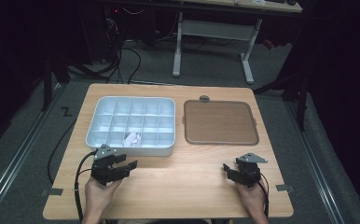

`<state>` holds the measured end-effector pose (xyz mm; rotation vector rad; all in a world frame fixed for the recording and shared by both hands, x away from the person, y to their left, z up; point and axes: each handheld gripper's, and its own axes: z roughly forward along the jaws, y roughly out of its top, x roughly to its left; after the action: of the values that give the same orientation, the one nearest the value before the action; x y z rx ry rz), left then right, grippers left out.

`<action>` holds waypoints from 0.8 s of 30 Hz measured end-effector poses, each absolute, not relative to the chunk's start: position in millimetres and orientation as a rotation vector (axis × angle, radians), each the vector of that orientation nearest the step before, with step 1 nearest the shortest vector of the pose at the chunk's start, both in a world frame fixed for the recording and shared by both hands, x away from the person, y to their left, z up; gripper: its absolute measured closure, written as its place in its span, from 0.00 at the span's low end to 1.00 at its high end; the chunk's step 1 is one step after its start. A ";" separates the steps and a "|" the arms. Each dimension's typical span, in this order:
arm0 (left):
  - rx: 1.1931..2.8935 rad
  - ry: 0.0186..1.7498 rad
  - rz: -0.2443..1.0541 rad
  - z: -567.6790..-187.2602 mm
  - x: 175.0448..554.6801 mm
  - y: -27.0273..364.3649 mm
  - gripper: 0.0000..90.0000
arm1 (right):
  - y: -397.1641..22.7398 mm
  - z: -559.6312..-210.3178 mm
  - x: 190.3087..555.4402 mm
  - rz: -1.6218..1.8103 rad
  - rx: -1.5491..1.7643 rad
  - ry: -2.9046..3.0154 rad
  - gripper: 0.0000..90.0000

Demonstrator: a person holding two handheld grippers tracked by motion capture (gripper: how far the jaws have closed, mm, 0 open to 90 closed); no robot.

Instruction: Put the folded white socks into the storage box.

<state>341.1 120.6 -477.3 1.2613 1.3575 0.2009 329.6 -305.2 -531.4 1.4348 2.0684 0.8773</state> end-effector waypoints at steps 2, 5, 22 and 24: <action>1.258 1.356 0.183 -479.0 340.4 119.4 0.48 | -305.2 -531.4 329.6 0.877 1.435 2.068 0.43; 1.264 1.354 0.177 -482.0 339.3 117.8 0.47 | -305.2 -531.4 329.6 0.877 1.435 2.068 0.43; 1.292 1.357 0.140 -498.8 335.0 107.0 0.46 | -305.2 -531.4 329.6 0.877 1.435 2.068 0.43; 1.292 1.361 0.137 -501.2 335.4 105.0 0.45 | -305.2 -531.4 329.6 0.877 1.435 2.068 0.43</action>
<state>335.4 105.0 -501.2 1.2915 1.3605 0.1373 329.6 -305.2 -531.4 1.4353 2.0679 0.8769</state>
